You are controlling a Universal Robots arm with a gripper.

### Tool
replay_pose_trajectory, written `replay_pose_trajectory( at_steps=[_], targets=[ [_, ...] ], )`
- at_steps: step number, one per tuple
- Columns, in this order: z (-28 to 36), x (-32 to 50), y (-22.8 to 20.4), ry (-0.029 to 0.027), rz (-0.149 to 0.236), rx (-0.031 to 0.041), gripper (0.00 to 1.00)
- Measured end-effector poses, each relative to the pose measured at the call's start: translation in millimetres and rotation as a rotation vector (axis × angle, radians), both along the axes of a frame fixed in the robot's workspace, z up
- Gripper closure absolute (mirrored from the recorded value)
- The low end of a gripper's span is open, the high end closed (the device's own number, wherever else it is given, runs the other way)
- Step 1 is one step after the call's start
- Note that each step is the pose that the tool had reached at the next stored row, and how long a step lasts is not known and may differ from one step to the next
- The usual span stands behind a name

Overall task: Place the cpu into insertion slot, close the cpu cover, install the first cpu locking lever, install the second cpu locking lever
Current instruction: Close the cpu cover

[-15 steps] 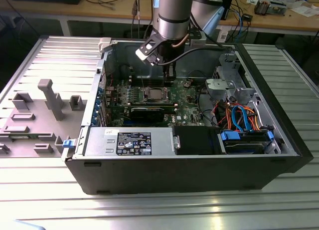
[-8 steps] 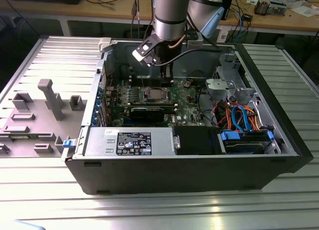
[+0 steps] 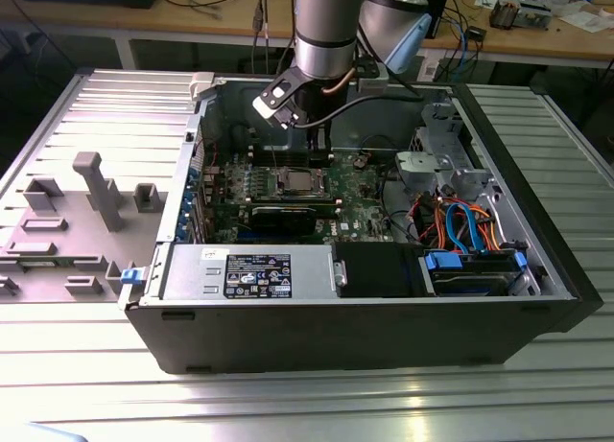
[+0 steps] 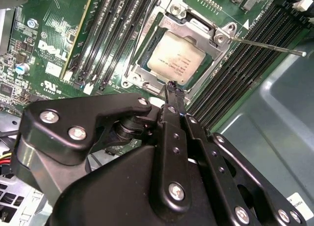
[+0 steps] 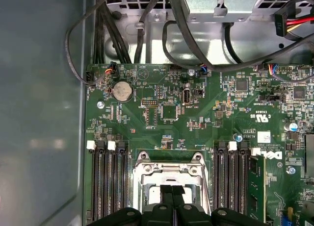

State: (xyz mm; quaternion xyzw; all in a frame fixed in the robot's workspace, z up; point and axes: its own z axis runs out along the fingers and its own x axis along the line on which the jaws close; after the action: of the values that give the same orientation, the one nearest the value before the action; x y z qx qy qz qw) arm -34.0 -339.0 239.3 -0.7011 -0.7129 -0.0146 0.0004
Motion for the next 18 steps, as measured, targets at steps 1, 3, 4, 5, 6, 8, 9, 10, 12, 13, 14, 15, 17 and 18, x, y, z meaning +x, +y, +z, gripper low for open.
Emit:
replay_pose_trajectory(
  at_steps=[1,3,4,5,6,8,9,10,12,13,14,15,17,18],
  targets=[
    [0.0,0.0,0.0,0.0,0.0,0.0,0.89],
    [-0.4,-0.5,0.0,-0.0002,0.0,0.0003,0.89],
    [-1.0,-2.2,0.0,-0.0002,0.0,0.0008,0.89],
    [-2.5,-6.1,0.0,-0.0001,0.0,0.0014,0.89],
    [-3.9,-9.4,0.0,-0.0001,0.0,0.0016,0.89],
    [-6.9,-16.4,0.0,0.0,0.0,0.0016,0.89],
    [-8.2,-19.2,0.0,-0.0001,0.0,0.0016,0.89],
    [-10.3,-23.6,0.0,0.0,0.0,0.0016,0.89],
    [-12.7,-26.3,0.0,-0.0001,0.0,0.0016,0.89],
    [-12.8,-26.6,0.0,0.0,0.0,0.0014,0.89],
    [-12.8,-26.6,0.0,0.0,0.0,0.0015,0.89],
    [-12.9,-26.7,0.0,0.0007,0.0,0.0015,0.89],
    [-14.9,-27.0,0.1,0.0015,0.0,0.0018,0.89],
    [-16.2,-27.5,0.0,0.0018,0.001,0.0016,0.89]
  ],
)
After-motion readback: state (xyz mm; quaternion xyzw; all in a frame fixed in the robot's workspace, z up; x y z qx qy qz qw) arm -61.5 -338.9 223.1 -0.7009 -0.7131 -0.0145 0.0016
